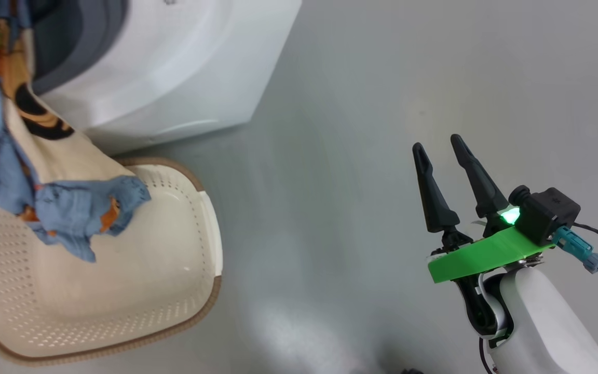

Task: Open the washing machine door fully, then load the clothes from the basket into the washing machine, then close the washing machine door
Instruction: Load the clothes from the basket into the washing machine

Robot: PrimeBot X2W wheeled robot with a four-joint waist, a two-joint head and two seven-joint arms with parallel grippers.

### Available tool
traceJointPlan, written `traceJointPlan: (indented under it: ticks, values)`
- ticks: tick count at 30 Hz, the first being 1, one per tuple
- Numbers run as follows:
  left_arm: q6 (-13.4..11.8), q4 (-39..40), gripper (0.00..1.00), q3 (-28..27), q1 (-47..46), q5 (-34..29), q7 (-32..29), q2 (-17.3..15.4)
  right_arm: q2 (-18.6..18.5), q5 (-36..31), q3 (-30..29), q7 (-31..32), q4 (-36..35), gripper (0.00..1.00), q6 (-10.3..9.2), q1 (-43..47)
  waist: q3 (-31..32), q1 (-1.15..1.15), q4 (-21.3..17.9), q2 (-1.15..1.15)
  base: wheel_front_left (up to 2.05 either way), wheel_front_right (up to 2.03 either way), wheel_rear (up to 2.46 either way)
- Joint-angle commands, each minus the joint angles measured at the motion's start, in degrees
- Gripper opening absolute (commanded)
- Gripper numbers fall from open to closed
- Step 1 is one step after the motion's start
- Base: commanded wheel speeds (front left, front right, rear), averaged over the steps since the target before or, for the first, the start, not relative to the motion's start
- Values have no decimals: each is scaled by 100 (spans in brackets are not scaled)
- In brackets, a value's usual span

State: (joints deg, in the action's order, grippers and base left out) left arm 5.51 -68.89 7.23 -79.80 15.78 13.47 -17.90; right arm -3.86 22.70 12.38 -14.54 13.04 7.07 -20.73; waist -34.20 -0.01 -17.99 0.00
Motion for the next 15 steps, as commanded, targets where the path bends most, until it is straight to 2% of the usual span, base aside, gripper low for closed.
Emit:
traceJointPlan:
  ticks: [1, 6, 15]
  values:
    - [24, 80, 100, -30, 162, 56, 65, -170, -72, -17, 50, -46, -94, 100, 42, 149, 242, 1, 115, 0, 0, 0, 0]
    - [78, 219, 100, -60, 661, 149, 143, -71, -156, 5, 22, -46, -39, 100, 42, 195, 624, 1, 198, 0, 0, 0, 0]
    - [166, 1040, 100, -228, 1916, 336, 151, -92, -329, 113, 15, -46, 109, 100, 42, 351, 1364, 1, 394, 0, 0, 0, 0]
